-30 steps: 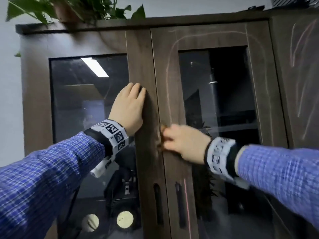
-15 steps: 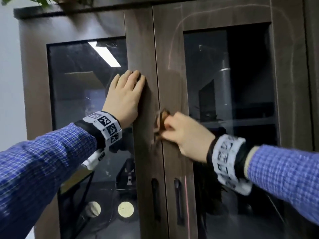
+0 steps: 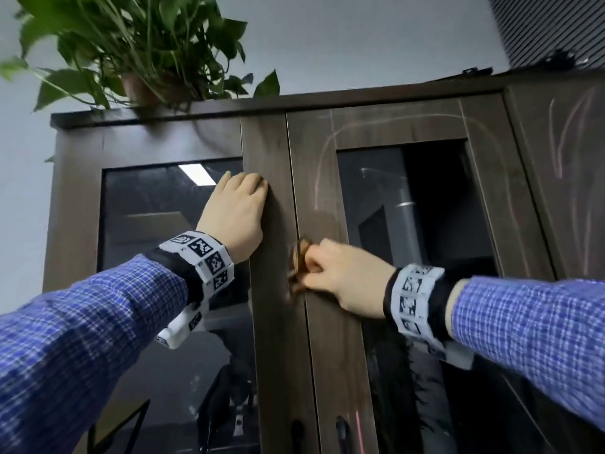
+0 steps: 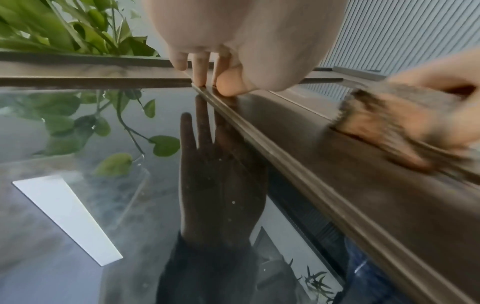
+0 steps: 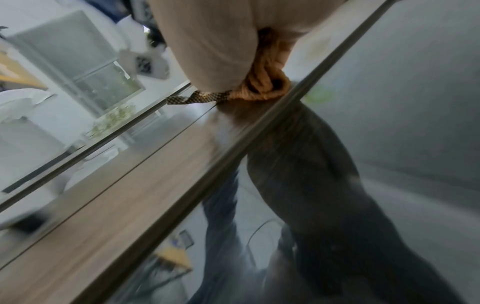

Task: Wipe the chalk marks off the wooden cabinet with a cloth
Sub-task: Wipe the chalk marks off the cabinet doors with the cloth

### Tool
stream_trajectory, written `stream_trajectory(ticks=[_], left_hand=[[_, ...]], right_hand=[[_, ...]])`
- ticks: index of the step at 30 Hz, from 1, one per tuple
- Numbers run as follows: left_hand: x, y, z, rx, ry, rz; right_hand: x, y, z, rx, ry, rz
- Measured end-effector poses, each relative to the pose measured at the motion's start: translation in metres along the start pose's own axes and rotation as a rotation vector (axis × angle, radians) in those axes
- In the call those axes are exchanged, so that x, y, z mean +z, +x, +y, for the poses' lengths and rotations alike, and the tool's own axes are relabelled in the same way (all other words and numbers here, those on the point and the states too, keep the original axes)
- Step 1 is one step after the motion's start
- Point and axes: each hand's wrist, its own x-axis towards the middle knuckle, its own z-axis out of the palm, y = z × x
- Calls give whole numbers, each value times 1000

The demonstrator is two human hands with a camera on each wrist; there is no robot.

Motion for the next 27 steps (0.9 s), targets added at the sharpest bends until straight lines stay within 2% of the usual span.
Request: stream_trajectory(ticks=[3,5,8,12,14,20,24,27], left_hand=[[4,3,-2,-16,-15,73],[6,5,-1,-7,-9,105],[8,5,0,0,1,88],[7,4,2,-6,22,75],[4,2,6,-15,19,76],[-3,8,32,-82,60,40],[-8,24,45,-74,-25,55],[-14,40,56,-59,-100,59]], right_hand=[[-12,32,32,160,47,116],[-20,50,47,233,57,138],[-33,72,71,325,66,178],[-58,103,112,578,152,296],[-67,113,119,640,150,304],[-62,83,74,508,108,211],[-59,87,82,435,-2,147],[-60,97,91,487,-74,144]])
